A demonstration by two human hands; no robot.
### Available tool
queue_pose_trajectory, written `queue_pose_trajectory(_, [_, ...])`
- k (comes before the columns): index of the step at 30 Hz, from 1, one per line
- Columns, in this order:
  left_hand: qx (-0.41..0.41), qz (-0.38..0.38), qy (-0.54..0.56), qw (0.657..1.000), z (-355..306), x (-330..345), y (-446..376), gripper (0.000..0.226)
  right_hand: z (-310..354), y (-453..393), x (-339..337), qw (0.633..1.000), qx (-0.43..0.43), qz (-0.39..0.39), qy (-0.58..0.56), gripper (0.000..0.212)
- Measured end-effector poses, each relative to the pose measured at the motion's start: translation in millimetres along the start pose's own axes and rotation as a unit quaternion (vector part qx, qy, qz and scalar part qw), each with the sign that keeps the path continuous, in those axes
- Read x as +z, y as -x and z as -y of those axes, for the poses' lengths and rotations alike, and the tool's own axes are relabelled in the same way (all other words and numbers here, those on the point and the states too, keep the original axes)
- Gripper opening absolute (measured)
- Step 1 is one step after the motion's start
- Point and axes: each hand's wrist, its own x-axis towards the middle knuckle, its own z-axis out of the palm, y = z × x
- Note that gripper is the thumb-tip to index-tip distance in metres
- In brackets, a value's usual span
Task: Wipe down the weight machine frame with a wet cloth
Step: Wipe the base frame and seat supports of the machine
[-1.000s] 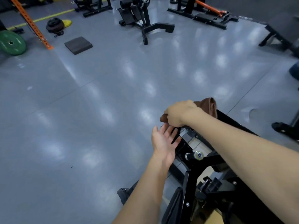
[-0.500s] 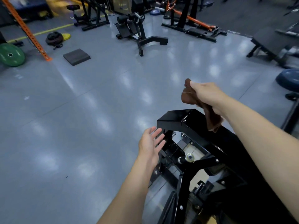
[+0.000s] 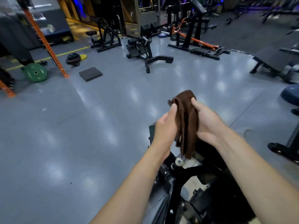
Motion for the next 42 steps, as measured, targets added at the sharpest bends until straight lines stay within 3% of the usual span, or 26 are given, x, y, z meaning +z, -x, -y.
queue_pose_trajectory(4, [0.011, -0.022, 0.004, 1.000, 7, 15, 9, 0.033, 16, 24, -11, 0.998, -0.028, 0.051, -0.033, 0.056])
queue_pose_trajectory(6, [0.005, -0.063, 0.037, 0.997, 9, 16, 8, 0.028, 24, 35, -20, 0.997, -0.057, 0.046, 0.006, 0.052])
queue_pose_trajectory(8, [-0.004, -0.071, 0.058, 0.996, 7, 17, 10, 0.024, 30, 41, -33, 0.981, -0.118, -0.040, 0.151, 0.045])
queue_pose_trajectory(10, [-0.018, -0.050, 0.067, 0.996, 5, 16, 11, 0.023, 28, 39, -44, 0.922, -0.160, -0.146, 0.322, 0.054])
queue_pose_trajectory(12, [-0.036, -0.037, 0.057, 0.997, 3, 21, 14, 0.023, 24, 39, -54, 0.878, -0.192, -0.197, 0.392, 0.056])
queue_pose_trajectory(14, [-0.047, -0.041, 0.033, 0.998, 1, 26, 16, 0.019, 24, 42, -61, 0.884, -0.186, -0.169, 0.394, 0.052])
queue_pose_trajectory(16, [-0.035, -0.060, 0.008, 0.998, 1, 23, 14, 0.018, 24, 49, -61, 0.908, -0.120, -0.065, 0.396, 0.070])
queue_pose_trajectory(17, [-0.016, -0.070, -0.024, 0.997, 2, 20, 11, 0.019, 21, 52, -63, 0.899, -0.097, -0.020, 0.426, 0.073])
queue_pose_trajectory(19, [0.037, -0.092, -0.163, 0.982, 6, 10, 6, 0.025, 9, 47, -71, 0.864, -0.107, -0.004, 0.492, 0.059])
queue_pose_trajectory(21, [0.051, -0.106, -0.255, 0.960, 7, 3, 2, 0.028, 0, 40, -74, 0.870, -0.156, -0.044, 0.465, 0.038])
queue_pose_trajectory(23, [-0.002, -0.106, -0.223, 0.969, 1, -1, 3, 0.039, -2, 35, -71, 0.900, -0.191, -0.070, 0.387, 0.028])
queue_pose_trajectory(24, [-0.038, -0.090, -0.185, 0.978, -1, -4, 3, 0.059, -2, 34, -70, 0.913, -0.189, -0.074, 0.355, 0.026])
queue_pose_trajectory(26, [-0.078, -0.022, -0.138, 0.987, -1, -13, -3, 0.096, -1, 31, -68, 0.930, -0.156, -0.039, 0.331, 0.052])
queue_pose_trajectory(27, [-0.074, 0.029, -0.161, 0.984, 1, -17, -3, 0.100, 0, 32, -69, 0.926, -0.136, -0.003, 0.353, 0.073])
queue_pose_trajectory(29, [-0.043, 0.097, -0.271, 0.957, 1, -21, 2, 0.087, 1, 33, -68, 0.866, -0.116, 0.029, 0.485, 0.093])
queue_pose_trajectory(32, [0.040, 0.120, -0.471, 0.873, 2, -27, 0, 0.037, -5, 30, -67, 0.763, -0.154, 0.013, 0.628, 0.079])
queue_pose_trajectory(33, [0.067, 0.122, -0.507, 0.851, 3, -30, -2, 0.026, -7, 29, -67, 0.753, -0.171, 0.003, 0.636, 0.070])
queue_pose_trajectory(35, [0.111, 0.104, -0.536, 0.830, 3, -34, -3, 0.017, -8, 29, -68, 0.766, -0.196, -0.019, 0.612, 0.047])
queue_pose_trajectory(37, [0.127, 0.102, -0.492, 0.856, -2, -35, -1, 0.015, -8, 27, -71, 0.776, -0.210, -0.045, 0.593, 0.027])
queue_pose_trajectory(39, [0.091, 0.125, -0.396, 0.905, -7, -35, 3, 0.020, -4, 26, -72, 0.776, -0.208, -0.064, 0.591, 0.015])
queue_pose_trajectory(42, [-0.001, 0.127, -0.264, 0.956, -9, -31, 7, 0.032, 2, 27, -71, 0.852, -0.184, -0.071, 0.484, 0.025])
